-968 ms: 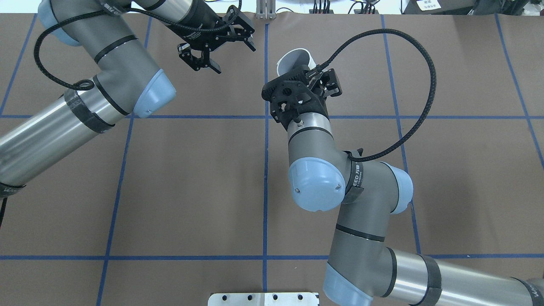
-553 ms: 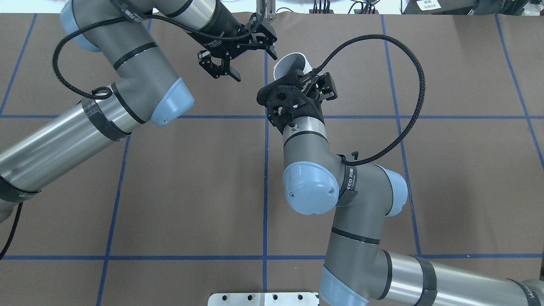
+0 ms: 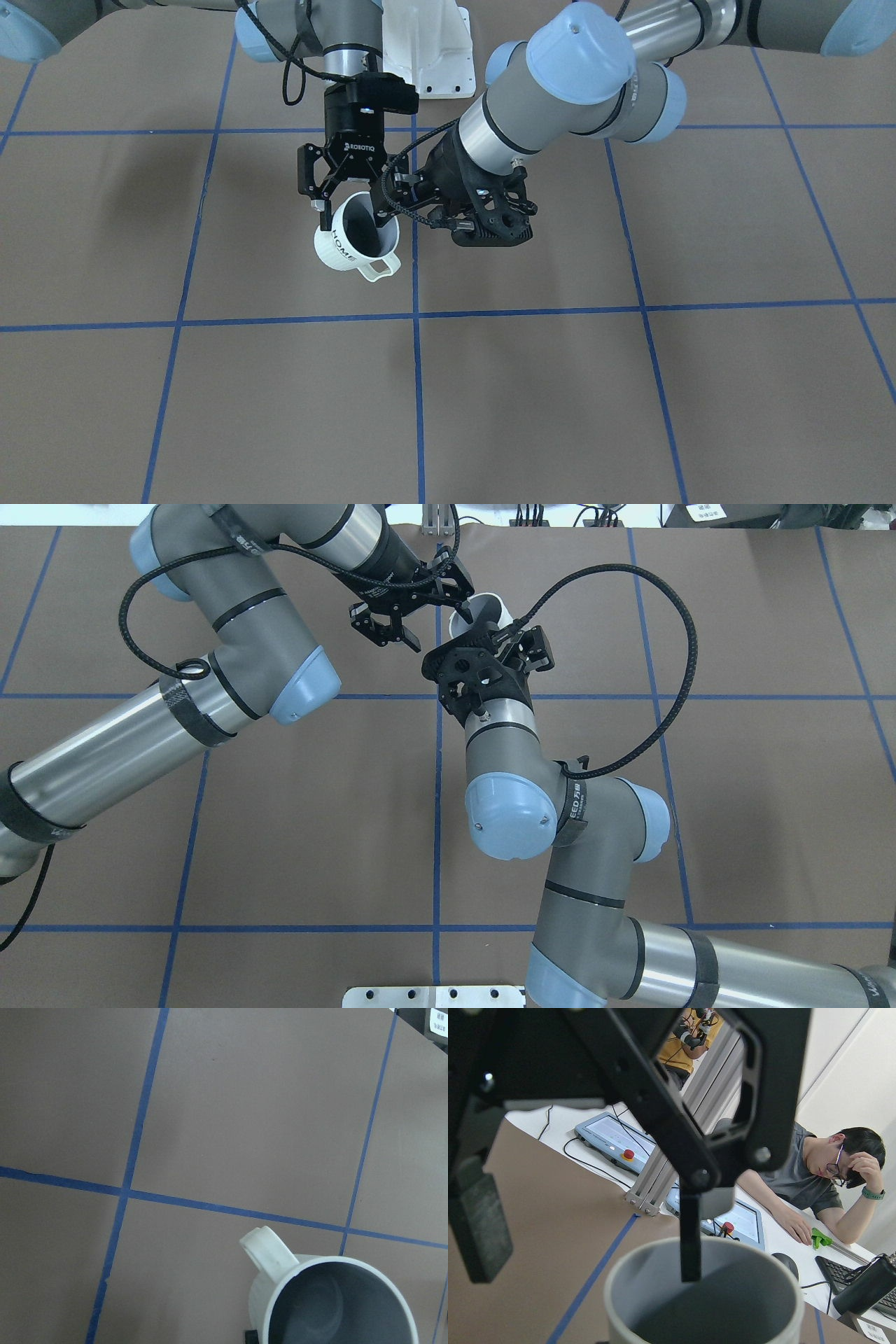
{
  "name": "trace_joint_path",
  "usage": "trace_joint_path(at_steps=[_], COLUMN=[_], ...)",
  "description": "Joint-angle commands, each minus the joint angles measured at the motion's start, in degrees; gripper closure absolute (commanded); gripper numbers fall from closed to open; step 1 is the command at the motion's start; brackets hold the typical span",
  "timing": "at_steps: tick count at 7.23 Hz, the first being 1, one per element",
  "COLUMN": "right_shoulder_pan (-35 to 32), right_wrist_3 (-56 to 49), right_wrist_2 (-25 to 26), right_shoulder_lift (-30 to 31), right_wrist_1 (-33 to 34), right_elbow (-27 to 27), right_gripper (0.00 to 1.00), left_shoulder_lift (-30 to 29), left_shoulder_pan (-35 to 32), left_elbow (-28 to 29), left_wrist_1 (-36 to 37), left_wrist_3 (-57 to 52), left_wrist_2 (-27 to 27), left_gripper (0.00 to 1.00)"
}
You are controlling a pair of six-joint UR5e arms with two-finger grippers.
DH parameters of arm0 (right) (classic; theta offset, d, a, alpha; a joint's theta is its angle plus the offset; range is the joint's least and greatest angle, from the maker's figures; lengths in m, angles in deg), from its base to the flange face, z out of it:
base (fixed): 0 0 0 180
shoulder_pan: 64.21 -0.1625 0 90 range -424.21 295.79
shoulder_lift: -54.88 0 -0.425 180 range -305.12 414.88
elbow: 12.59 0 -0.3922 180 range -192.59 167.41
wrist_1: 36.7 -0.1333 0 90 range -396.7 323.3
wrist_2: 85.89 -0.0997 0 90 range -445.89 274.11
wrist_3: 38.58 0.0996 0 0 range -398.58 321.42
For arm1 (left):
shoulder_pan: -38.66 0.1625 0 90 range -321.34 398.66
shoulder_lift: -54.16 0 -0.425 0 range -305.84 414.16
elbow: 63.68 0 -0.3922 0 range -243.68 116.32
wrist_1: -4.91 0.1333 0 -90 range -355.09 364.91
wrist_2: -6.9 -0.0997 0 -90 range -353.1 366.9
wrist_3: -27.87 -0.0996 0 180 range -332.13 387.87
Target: Left arm hands cup to right arm to dump lemon
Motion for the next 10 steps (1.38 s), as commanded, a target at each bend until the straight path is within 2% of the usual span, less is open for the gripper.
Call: trace_joint_path(at_steps=[1,2,4,5,9,10], right_shoulder_pan=[1.37,1.73,1.82,1.82,1.82,1.82], right_wrist_3=[0.00,0.00,0.00,0.00,0.00,0.00], right_wrist_2=[1.09,1.28,1.28,1.28,1.28,1.28], right_shoulder_lift=[0.04,0.04,0.04,0.04,0.21,0.21], right_wrist_1=[0.00,0.00,0.00,-0.09,-0.18,-0.18], right_elbow=[0.08,0.08,0.17,0.26,0.44,0.44], right_gripper=[1.00,1.00,1.00,1.00,1.00,1.00], left_shoulder_lift=[-1.02,-2.25,-2.53,-2.44,-2.44,-2.26], left_shoulder_pan=[0.04,0.04,-0.04,-0.13,-0.13,0.04], left_elbow=[1.57,3.23,3.78,3.78,3.86,3.86], left_wrist_1=[-0.08,-0.08,-0.17,-0.17,-0.17,-0.17], left_wrist_3=[-0.07,-0.07,-0.07,-0.16,-0.33,-0.33], left_wrist_2=[0.00,0.00,0.00,0.08,0.08,0.17], left_gripper=[0.25,0.29,0.44,0.46,0.47,0.50])
